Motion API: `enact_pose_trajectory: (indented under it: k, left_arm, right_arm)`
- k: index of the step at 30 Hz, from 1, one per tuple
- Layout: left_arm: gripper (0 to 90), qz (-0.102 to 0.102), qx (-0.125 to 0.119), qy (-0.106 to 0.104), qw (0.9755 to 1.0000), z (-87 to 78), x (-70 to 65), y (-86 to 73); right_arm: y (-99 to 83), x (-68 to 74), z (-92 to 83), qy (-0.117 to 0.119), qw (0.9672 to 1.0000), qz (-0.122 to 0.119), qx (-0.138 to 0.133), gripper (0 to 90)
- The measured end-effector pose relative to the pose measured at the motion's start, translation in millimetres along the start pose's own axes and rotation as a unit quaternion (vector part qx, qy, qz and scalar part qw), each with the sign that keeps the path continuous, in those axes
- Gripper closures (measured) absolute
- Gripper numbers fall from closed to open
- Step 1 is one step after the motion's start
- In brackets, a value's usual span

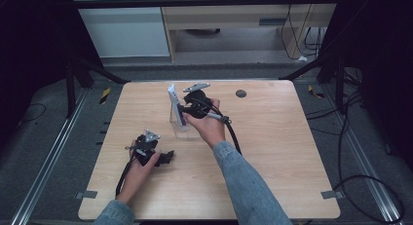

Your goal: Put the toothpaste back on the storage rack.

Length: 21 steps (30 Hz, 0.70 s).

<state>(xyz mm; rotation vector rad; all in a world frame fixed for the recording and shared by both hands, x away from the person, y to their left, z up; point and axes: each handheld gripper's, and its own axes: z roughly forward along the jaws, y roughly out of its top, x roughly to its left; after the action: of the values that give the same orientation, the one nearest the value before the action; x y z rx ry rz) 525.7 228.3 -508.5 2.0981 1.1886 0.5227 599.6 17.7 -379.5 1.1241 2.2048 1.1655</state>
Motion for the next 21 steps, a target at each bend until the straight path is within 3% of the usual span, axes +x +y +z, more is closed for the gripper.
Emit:
enact_pose_trajectory:
  k: [21]
  left_arm:
    - [0.0,0.0,0.0,0.0,1.0,0.2,-0.1,0.1]
  right_arm:
    - [-10.3,-18.5,-17.5,-0.004,0.9999,-0.011,0.01,25.8]
